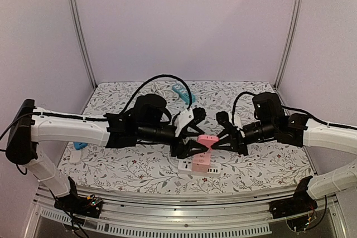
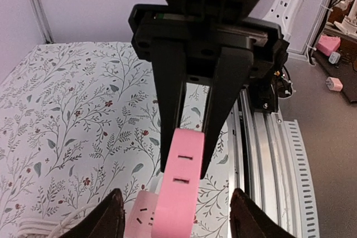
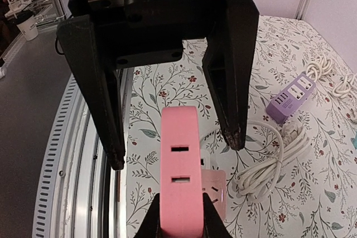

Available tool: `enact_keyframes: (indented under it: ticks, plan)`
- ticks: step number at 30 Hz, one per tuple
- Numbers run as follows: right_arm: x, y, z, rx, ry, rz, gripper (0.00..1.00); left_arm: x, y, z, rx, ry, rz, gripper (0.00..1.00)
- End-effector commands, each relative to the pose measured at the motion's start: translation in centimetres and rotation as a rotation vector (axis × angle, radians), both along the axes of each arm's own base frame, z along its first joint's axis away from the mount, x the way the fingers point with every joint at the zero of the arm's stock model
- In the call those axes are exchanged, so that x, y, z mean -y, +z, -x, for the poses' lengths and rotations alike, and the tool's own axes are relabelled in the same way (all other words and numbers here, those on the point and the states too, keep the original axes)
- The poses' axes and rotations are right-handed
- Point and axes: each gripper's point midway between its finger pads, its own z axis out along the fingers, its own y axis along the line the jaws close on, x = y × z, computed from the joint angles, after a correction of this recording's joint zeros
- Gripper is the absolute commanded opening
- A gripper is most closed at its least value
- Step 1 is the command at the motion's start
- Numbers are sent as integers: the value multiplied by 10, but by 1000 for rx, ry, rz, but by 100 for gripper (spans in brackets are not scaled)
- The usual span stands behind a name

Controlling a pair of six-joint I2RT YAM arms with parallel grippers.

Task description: Insert the plug

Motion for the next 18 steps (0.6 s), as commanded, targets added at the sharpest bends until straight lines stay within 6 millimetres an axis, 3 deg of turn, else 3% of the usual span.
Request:
enact_keyframes:
  ticks: [1, 4, 7, 11, 18]
  plan:
    - [2, 2, 4, 17, 33, -24, 0, 4, 13, -17, -69, 37, 62, 60]
    - [4, 5, 3, 28, 23, -30, 0, -7, 2, -21, -112, 12, -8, 57]
    - [4, 8, 2, 32, 21, -33, 0, -13, -9, -11, -89, -60, -54, 50]
    - [3, 3, -3, 21, 3, -8, 0, -13, -10, -2, -70, -90, -57, 56]
    - [5, 0, -2, 14, -5, -1, 0, -5, -14, -1, -33, -99, -72, 51]
